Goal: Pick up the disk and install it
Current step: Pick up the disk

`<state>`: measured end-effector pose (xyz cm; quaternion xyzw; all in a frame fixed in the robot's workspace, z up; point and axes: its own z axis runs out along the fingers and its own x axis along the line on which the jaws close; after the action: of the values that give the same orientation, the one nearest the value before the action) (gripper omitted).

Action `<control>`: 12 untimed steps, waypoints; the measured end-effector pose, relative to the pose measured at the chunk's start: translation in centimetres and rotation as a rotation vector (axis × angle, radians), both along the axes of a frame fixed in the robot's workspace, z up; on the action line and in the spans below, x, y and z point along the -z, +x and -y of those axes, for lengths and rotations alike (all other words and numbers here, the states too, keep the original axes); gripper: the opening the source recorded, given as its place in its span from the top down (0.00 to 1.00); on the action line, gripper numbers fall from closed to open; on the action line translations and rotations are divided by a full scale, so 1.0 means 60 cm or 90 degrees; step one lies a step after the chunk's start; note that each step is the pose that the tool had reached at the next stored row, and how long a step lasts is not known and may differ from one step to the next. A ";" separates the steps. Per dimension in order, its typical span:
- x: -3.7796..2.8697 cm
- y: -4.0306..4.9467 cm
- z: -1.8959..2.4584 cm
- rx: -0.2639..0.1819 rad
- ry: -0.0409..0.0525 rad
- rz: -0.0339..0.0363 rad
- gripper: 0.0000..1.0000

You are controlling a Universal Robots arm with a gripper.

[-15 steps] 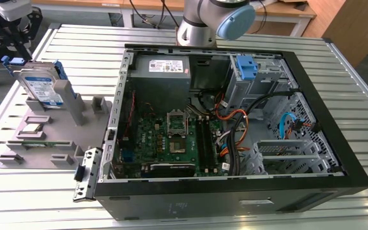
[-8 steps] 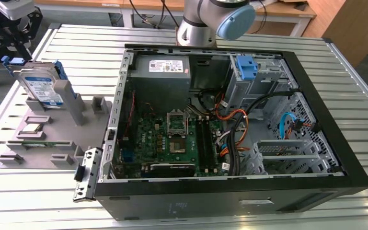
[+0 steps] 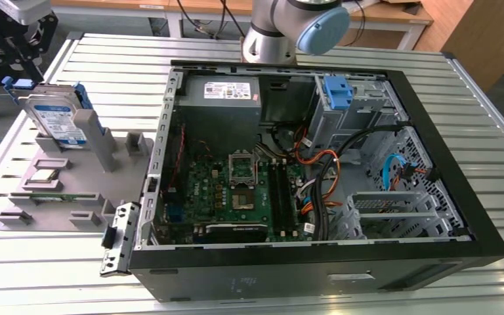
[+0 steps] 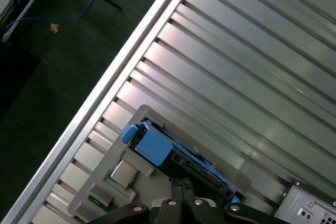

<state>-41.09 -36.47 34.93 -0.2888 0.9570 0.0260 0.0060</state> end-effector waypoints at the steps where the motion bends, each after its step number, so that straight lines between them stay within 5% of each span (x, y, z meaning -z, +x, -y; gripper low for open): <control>1: 0.000 0.000 0.0000 -0.011 0.0000 0.0000 0.90; 12: 0.001 0.000 0.0000 -0.139 -0.0001 0.0000 0.90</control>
<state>-41.09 -36.47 34.89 -0.3913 0.9199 0.0265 0.0031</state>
